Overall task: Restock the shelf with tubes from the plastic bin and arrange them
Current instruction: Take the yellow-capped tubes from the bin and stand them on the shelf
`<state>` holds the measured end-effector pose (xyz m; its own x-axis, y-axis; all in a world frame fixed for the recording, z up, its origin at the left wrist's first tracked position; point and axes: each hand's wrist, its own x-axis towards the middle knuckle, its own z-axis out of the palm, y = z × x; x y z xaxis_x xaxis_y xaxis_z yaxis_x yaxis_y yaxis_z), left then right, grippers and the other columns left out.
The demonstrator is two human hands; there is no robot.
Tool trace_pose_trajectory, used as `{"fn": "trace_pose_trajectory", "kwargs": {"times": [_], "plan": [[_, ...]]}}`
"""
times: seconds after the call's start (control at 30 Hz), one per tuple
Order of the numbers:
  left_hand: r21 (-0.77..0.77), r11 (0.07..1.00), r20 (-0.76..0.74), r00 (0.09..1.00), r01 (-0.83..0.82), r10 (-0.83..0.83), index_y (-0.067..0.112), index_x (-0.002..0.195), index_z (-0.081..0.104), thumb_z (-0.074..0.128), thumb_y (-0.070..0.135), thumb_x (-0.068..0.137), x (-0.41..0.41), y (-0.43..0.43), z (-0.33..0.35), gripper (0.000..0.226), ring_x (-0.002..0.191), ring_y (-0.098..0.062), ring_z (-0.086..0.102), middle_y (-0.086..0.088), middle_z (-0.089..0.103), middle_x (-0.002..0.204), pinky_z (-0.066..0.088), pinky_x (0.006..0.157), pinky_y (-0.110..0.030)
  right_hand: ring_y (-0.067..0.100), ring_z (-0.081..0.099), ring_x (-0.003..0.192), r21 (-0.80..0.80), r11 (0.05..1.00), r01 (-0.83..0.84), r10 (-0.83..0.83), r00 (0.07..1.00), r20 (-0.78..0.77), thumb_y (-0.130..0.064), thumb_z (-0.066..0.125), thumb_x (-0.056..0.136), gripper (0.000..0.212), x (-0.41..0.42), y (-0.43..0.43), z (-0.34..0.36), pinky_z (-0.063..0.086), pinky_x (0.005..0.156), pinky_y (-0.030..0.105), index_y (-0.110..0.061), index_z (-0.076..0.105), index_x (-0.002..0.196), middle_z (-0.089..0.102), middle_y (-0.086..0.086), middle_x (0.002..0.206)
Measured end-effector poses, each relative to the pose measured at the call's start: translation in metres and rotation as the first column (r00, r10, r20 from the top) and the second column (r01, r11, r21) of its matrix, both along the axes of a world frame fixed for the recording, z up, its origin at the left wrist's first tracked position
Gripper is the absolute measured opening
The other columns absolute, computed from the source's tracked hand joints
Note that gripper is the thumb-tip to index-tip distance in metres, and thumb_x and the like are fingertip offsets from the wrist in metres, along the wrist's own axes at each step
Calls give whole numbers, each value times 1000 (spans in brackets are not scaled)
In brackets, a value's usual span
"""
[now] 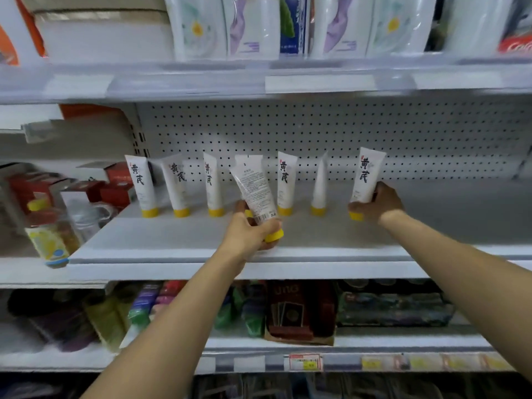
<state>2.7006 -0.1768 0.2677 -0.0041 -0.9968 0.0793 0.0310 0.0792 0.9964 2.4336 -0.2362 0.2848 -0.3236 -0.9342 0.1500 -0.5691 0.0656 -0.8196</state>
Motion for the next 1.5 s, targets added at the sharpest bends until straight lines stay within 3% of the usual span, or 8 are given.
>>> {"fn": "trace_pose_trajectory", "kwargs": {"times": [0.3, 0.87, 0.97, 1.1, 1.2, 1.3, 1.4, 1.5], "plan": [[-23, 996, 32, 995, -90, 91, 21, 99, 45, 74, 3, 80, -15, -20, -2, 39, 88, -31, 68, -15, 65, 102, 61, 71, -45, 31, 59, 111, -29, 998, -56, 51, 989, -138, -22, 82, 71, 58, -20, -42, -16, 50, 91, 43, -6, 53, 120, 61, 14, 125], [-14, 998, 22, 997, -68, 68, 20, 100, 45, 74, 3, 80, -17, -20, -5, 39, 94, -34, 68, -16, 65, 107, 61, 70, -44, 37, 52, 121, 61, 997, 40, -34, 995, -95, -16, 76, 79, 62, -17, -36, -23, 47, 91, 40, 0, 37, 125, 51, 19, 132], [-41, 998, 84, 995, -55, 58, 19, 103, 45, 77, 7, 78, -10, -14, -7, 43, 87, -33, 70, -17, 67, 104, 61, 69, -46, 39, 52, 117, 2, 985, 170, -169, 981, -98, -18, 72, 81, 54, -7, -23, -25, 48, 88, 42, 0, 38, 119, 52, 22, 125], [-61, 997, 108, 993, -45, 52, 23, 107, 45, 82, 11, 73, 6, -2, -10, 51, 81, -28, 72, -15, 67, 104, 60, 66, -47, 36, 56, 107, -144, 975, 171, -167, 985, 39, -16, 65, 84, 45, 29, 9, -28, 50, 84, 41, -5, 38, 118, 51, 19, 117], [-67, 996, 119, 991, -52, 59, 23, 113, 47, 84, 12, 71, 27, 7, -12, 57, 90, -26, 70, -7, 67, 106, 60, 65, -44, 28, 56, 88, -208, 977, 55, -39, 996, 82, -10, 63, 86, 31, 75, 36, -21, 44, 73, 32, -7, 46, 112, 54, 9, 95], [-62, 996, 163, 984, -56, 66, 20, 120, 47, 87, 25, 61, 52, 17, -10, 72, 95, -21, 68, -3, 66, 109, 61, 69, -45, 15, 51, 70, -212, 934, -288, 305, 951, 50, -3, 68, 81, 21, 132, 56, -13, 41, 69, 28, -12, 57, 95, 54, -2, 75], [-78, 992, 157, 982, -96, 107, 25, 120, 48, 82, 33, 59, 81, 25, -9, 71, 96, -22, 68, -2, 66, 108, 60, 73, -49, 8, 48, 68, -135, 792, -595, 601, 800, -2, -13, 79, 75, 32, 190, 72, -10, 45, 68, 26, -13, 58, 98, 56, -2, 83], [-77, 987, 140, 979, -139, 149, 30, 119, 49, 73, 40, 70, 113, 30, -7, 56, 98, -25, 68, -3, 66, 109, 58, 77, -51, 5, 48, 73, -88, 752, -654, 654, 756, -30, -29, 85, 68, 52, 236, 82, -10, 44, 65, 18, -18, 54, 108, 58, -6, 95]]}}
